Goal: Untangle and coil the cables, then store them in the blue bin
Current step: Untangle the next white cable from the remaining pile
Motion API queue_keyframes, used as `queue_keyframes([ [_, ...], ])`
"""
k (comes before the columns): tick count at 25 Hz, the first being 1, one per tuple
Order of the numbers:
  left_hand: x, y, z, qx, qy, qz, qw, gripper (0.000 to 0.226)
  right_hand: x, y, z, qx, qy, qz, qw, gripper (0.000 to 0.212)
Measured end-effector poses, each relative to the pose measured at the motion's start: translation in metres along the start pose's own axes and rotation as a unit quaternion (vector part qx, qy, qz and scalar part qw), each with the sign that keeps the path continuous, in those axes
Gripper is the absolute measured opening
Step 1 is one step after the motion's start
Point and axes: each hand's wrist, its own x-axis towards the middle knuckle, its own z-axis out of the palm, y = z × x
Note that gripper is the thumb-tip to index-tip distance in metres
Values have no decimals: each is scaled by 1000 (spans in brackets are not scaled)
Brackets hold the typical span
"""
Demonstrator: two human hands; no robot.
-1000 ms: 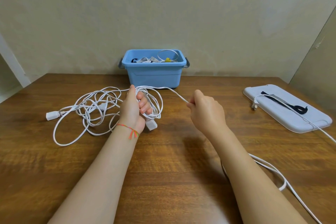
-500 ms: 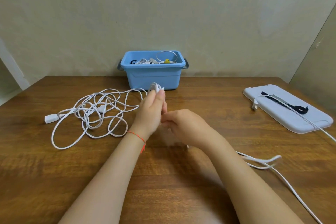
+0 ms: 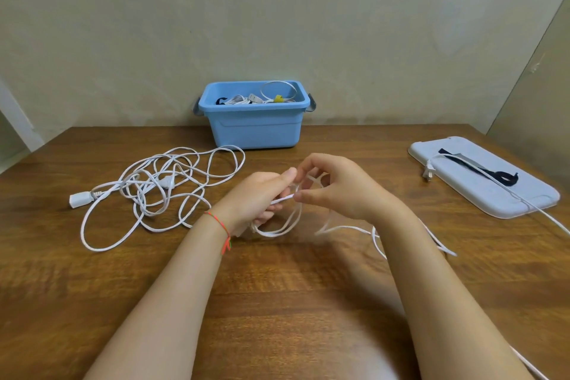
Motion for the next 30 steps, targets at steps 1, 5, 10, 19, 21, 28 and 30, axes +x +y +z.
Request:
queue_keyframes([
  [1, -3, 1, -2, 16, -19, 2, 1000, 34, 0, 2, -2, 6, 3, 12, 1000, 16],
  [5, -7, 2, -6, 86, -36, 20, 995, 24, 2, 6, -5, 131, 48, 66, 988, 6],
  [10, -3, -1, -6, 110, 51, 5, 993, 22, 12, 11, 3, 311, 189, 89, 927, 14],
  [19, 14, -16, -27, -290, 252, -43, 922, 34, 12, 29, -18, 536, 350, 188, 745, 14],
  [21, 15, -16, -23, -241, 243, -52, 938, 27, 14, 34, -17, 448, 415, 188, 770, 24],
  [28, 11, -7, -9, -167, 136, -32, 976, 40, 16, 13, 27, -36, 292, -67, 953, 31],
  [30, 10, -8, -7, -160, 116, -7, 980, 40, 14, 2, 39, 17, 192, -61, 979, 24],
])
